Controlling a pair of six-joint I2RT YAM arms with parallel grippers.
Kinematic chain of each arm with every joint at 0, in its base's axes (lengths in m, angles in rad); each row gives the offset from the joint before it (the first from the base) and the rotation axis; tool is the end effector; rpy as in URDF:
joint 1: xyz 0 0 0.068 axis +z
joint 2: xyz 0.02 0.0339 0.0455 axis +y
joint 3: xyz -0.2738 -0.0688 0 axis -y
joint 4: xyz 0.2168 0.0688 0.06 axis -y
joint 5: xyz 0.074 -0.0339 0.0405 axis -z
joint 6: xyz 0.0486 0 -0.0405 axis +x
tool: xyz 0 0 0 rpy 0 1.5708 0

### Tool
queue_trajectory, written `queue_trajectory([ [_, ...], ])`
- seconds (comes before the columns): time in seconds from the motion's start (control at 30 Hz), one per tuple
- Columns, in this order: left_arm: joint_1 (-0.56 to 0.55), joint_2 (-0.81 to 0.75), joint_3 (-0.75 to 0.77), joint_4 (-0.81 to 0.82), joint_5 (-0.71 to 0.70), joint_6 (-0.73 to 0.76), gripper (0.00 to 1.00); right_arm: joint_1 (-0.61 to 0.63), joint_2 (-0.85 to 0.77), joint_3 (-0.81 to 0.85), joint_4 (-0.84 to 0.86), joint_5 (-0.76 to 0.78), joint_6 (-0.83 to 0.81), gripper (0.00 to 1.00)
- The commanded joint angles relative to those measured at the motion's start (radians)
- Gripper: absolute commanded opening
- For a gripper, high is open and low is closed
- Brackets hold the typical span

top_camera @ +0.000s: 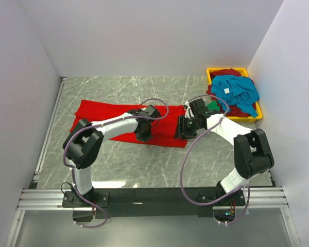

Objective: Fold and stack the t-shirts
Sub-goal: Fold the tshirt

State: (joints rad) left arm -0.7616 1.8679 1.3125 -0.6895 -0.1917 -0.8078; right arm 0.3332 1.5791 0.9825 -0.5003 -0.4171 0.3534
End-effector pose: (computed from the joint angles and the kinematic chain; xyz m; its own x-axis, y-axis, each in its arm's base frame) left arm 0.2633 -0.2383 0.1967 -0.9316 -0.0921 -0.3517 -0.0579 0.9926 -0.1067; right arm 0.2670 0.1133 0.2097 -0.9529 0.0050 -0.3034 -0.1534 0.8546 0.4961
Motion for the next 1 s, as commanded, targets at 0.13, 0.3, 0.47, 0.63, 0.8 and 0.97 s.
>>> queue_trajectory([
  [0.13, 0.004, -0.049, 0.005, 0.002, -0.025, -0.018, 0.0, 0.03, 0.078, 0.074, 0.043, 0.015, -0.025, 0.52],
  [0.3, 0.004, -0.052, 0.001, 0.004, -0.025, -0.019, 0.0, 0.043, 0.13, 0.104, 0.04, 0.044, -0.027, 0.51],
  [0.47, 0.008, -0.059, -0.007, 0.01, -0.025, -0.022, 0.0, 0.055, 0.159, 0.108, 0.039, 0.049, -0.028, 0.48],
  [0.63, 0.011, -0.065, -0.018, 0.018, -0.018, -0.021, 0.01, 0.064, 0.171, 0.116, 0.032, 0.052, -0.03, 0.4],
  [0.8, 0.015, -0.067, -0.019, 0.021, -0.015, -0.022, 0.0, 0.073, 0.176, 0.119, 0.037, 0.047, -0.033, 0.37],
  [0.97, 0.016, -0.069, -0.021, 0.022, -0.015, -0.024, 0.0, 0.079, 0.194, 0.13, 0.036, 0.043, -0.036, 0.27],
])
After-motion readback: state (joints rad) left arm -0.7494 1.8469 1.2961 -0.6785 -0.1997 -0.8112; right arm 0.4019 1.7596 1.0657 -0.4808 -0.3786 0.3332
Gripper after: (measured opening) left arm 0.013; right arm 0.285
